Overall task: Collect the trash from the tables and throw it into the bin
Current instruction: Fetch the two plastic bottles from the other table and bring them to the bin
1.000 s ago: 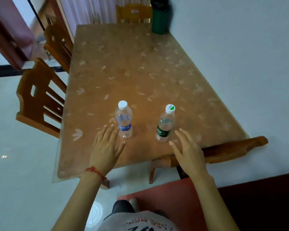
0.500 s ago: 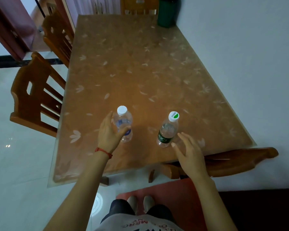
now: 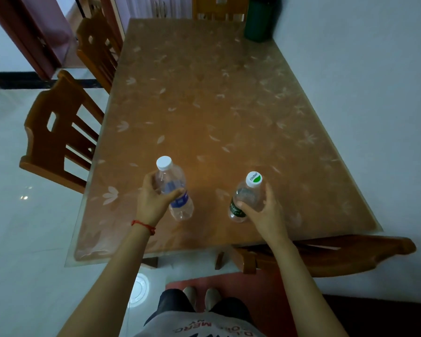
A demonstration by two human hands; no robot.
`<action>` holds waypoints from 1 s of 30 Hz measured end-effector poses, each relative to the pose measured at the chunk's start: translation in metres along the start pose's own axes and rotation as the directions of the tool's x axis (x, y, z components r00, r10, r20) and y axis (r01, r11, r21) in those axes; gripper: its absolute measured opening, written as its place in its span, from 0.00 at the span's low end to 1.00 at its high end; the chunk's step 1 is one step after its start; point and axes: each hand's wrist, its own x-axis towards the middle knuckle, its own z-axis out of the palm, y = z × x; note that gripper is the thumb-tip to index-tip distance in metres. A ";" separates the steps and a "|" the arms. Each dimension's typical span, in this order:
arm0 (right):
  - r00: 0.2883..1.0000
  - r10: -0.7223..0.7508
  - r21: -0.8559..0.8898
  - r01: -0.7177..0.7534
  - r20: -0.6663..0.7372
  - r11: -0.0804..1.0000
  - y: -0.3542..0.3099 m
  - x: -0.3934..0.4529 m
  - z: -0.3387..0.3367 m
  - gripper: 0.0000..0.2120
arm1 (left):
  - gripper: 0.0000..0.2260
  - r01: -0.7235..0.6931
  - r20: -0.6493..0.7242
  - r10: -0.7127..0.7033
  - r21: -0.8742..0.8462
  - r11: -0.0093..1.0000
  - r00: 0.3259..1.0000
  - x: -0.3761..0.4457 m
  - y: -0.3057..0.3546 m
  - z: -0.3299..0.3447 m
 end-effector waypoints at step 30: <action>0.689 -0.158 0.188 0.032 0.707 0.982 -0.058 -0.002 0.110 0.11 | 0.14 0.169 -0.466 -0.375 -0.426 0.889 0.801 -0.160 -0.051 -0.121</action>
